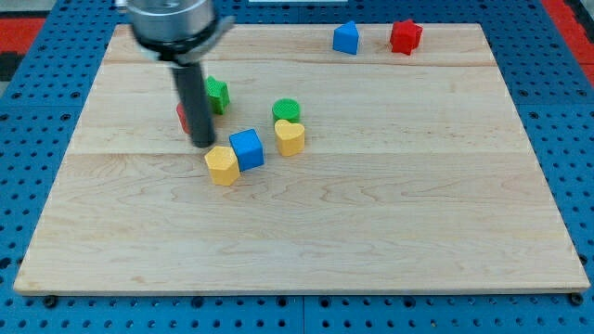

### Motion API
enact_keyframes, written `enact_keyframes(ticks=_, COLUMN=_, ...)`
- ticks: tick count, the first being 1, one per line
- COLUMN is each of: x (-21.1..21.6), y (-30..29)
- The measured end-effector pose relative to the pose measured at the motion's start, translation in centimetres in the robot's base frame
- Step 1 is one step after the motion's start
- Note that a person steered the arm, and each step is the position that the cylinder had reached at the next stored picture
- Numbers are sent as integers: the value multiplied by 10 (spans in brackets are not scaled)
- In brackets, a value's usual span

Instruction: Move red circle towards top center

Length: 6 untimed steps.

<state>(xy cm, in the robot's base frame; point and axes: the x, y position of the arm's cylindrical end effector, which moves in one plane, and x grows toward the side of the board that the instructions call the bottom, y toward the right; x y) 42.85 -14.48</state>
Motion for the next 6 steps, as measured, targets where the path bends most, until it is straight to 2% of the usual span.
enact_keyframes(ticks=1, x=-3, y=-34)
enact_keyframes(ticks=2, x=-6, y=10)
enact_keyframes(ticks=3, x=-2, y=28)
enact_keyframes(ticks=6, x=-74, y=-56)
